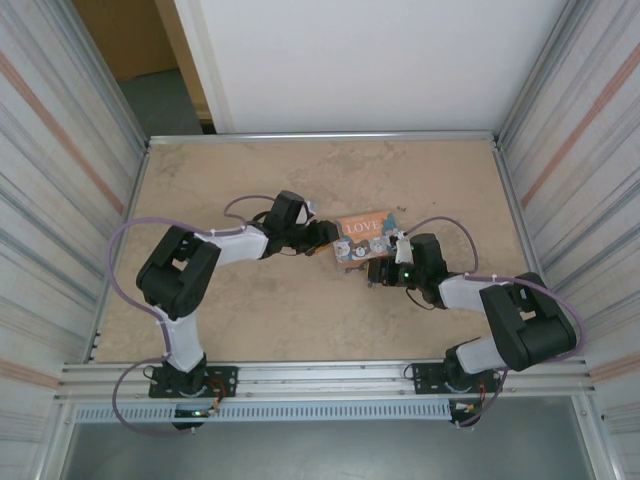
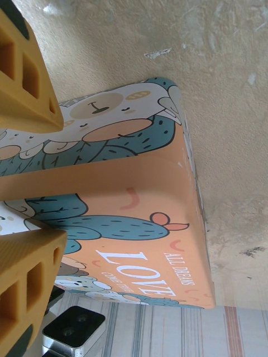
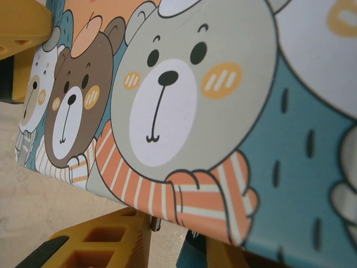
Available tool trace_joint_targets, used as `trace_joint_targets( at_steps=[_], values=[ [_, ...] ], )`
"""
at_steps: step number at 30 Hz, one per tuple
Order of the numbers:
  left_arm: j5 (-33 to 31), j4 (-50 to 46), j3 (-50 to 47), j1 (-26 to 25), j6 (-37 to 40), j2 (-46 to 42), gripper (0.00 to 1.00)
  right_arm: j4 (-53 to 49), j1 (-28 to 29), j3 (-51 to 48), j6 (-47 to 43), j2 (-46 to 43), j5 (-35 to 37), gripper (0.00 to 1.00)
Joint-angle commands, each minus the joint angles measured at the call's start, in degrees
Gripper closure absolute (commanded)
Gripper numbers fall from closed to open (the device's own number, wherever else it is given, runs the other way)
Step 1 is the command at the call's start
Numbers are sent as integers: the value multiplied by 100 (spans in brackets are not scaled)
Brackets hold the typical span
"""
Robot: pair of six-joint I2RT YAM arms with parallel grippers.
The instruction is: Unlock the padlock with the key
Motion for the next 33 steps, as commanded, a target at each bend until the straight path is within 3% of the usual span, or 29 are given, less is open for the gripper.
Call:
trace_joint_targets(
  at_steps=[1,16,19,28,33],
  values=[
    [-232,-578,-168,-67,77,119,52,-171,-55,-55,-159,-17,12,72],
    [-268,-605,-235,-67,68,41,52,-78,-95,-39,-45,152,147,90],
    [-266,-614,-238,-67,77,40,52,-100,-97,-52,-54,111,79,79],
    [-263,-620,-244,-67,85,49,52,-86,-318,-277,-118,-347,-307,59],
    [-271,-614,-227,-67,85,49,52,-147,-436,-322,-165,-325,-330,58]
  ],
)
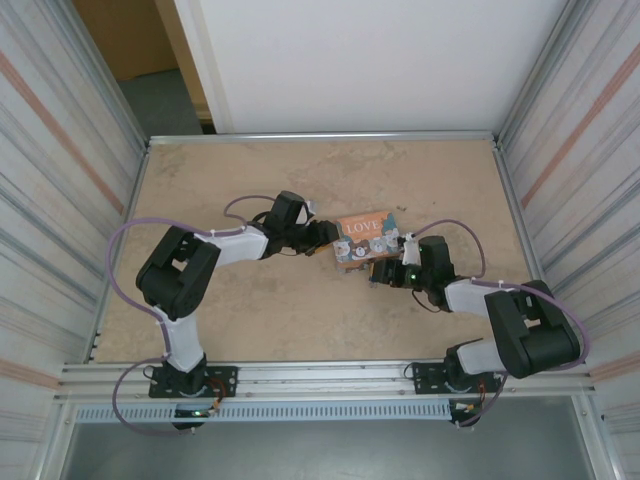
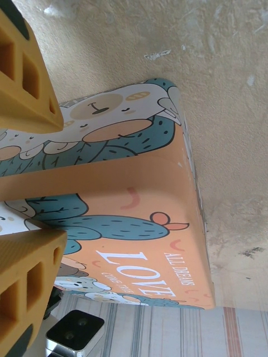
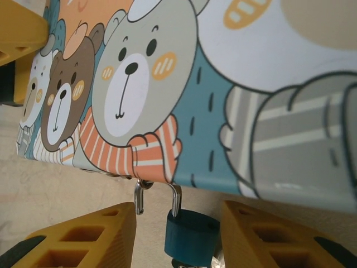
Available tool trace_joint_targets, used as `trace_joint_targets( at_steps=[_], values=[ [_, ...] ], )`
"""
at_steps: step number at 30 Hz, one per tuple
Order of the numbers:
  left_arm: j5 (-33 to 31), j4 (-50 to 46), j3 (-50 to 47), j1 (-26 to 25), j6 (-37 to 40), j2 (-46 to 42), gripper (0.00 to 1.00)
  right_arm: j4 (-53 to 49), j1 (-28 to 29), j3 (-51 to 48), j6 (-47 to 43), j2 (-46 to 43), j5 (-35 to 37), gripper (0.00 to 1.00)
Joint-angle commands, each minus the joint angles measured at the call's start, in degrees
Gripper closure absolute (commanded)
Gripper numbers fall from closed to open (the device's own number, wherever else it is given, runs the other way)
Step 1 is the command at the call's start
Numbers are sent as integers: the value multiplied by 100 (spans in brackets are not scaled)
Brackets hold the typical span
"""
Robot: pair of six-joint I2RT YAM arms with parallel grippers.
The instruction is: Unlock the padlock with the key
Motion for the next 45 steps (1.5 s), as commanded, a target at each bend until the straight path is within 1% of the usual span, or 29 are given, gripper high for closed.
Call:
trace_joint_targets(
  at_steps=[1,5,16,27,36,41,45],
  values=[
    [-217,-611,-214,-57,83,66,52,-96,-84,-114,-114,-43,-93,58],
    [-220,-601,-214,-57,75,75,52,30,-85,-115,-74,65,-31,66],
    [-192,-566,-198,-83,48,137,52,353,-67,59,75,327,-112,68],
    [-196,-565,-200,-109,39,154,53,770,120,105,261,493,-67,69],
    [-195,-532,-239,-125,16,154,53,932,278,208,355,749,171,77],
    [-193,-482,-296,-134,-9,141,53,1278,303,168,587,931,130,79],
    [-208,-417,-371,-135,-35,119,53,1433,341,168,772,1007,136,83]
  ],
)
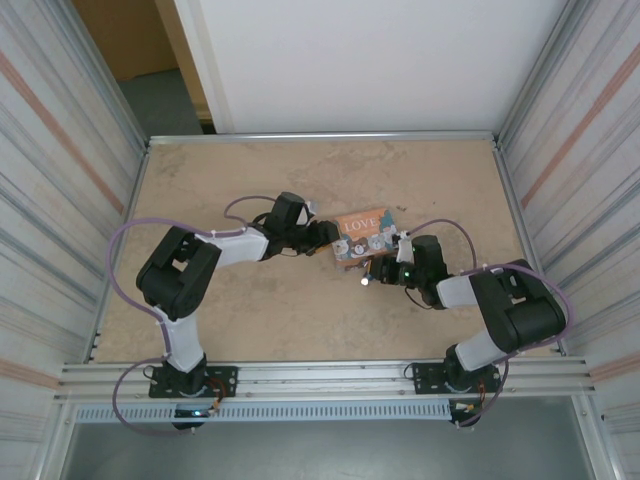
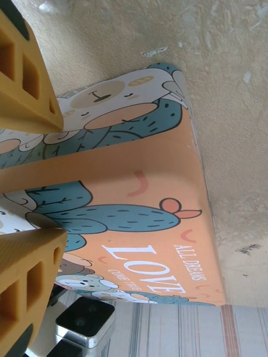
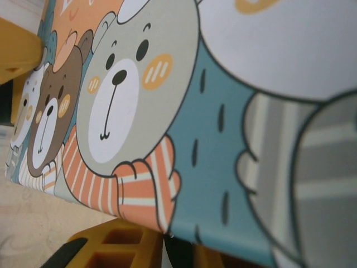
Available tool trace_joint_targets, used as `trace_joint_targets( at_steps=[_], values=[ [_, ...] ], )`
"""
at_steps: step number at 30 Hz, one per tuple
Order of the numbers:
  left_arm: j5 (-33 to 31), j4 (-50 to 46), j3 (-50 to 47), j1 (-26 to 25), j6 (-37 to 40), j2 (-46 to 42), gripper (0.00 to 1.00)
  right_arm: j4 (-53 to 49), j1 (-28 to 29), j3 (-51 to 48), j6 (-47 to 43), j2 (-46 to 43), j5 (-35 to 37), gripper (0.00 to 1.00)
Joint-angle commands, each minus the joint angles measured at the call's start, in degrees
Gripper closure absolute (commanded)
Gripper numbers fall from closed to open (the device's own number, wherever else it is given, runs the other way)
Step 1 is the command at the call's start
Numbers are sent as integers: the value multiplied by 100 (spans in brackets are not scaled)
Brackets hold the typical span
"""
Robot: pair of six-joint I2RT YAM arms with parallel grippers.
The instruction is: Unlock the padlock with the key
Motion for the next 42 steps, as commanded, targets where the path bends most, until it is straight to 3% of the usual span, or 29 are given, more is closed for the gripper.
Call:
trace_joint_targets(
  at_steps=[1,9,21,31,42],
  values=[
    [-156,-612,-301,-94,2,112,53,200,83,118,349,142,93,84],
    [-241,-601,-458,-106,-5,7,53,208,76,-30,452,-4,258,100],
    [-510,-569,-627,-370,-68,-14,53,201,78,-394,1452,-626,963,100],
    [-681,-562,-609,-611,-138,65,53,-451,74,-441,2042,-1255,1395,100],
    [-780,-363,-721,-753,-321,145,53,-643,-111,-296,2309,-1377,1412,100]
  ],
)
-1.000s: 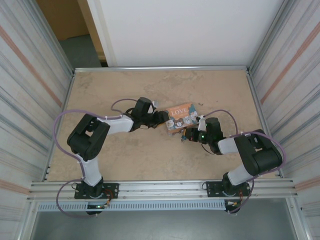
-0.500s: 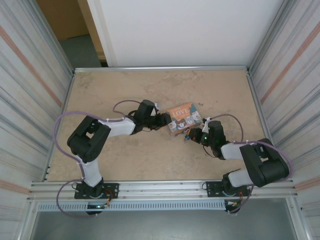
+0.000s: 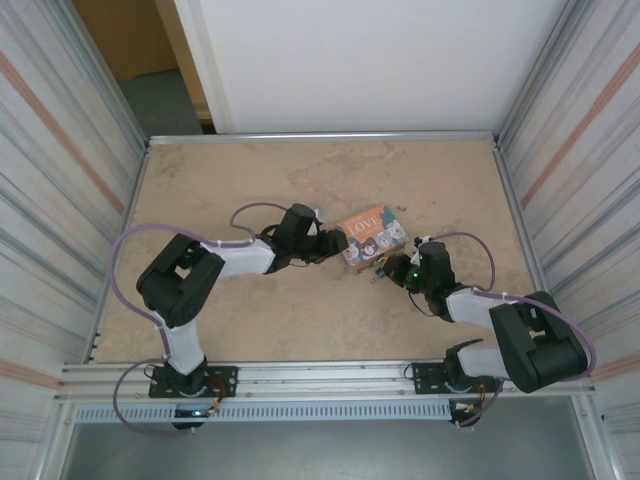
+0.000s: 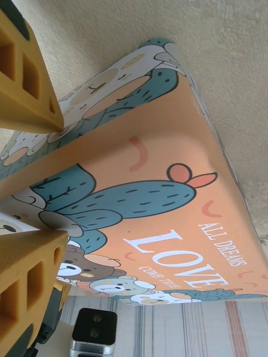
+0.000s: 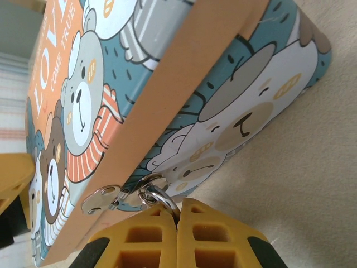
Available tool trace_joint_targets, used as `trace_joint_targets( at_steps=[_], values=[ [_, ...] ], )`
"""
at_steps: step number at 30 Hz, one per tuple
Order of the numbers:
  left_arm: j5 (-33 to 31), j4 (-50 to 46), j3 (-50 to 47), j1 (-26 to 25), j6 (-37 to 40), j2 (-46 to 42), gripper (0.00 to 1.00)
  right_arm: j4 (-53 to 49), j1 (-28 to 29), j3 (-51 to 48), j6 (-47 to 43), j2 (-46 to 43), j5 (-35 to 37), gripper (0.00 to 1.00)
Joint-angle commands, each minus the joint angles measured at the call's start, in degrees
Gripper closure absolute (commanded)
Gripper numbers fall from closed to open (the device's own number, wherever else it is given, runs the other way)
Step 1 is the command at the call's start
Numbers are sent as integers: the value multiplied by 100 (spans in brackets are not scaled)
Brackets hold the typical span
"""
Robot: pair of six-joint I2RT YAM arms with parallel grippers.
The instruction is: Unlock the padlock with the key
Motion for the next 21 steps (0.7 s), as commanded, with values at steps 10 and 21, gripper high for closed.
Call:
trace_joint_targets(
  at_steps=[10,21],
  values=[
    [-146,-707,-536,-165,-108,269,53,63,-431,196,247,-99,25,100],
    [-86,-610,-690,37,-119,199,52,-801,-602,250,-161,-694,156,100]
  ],
)
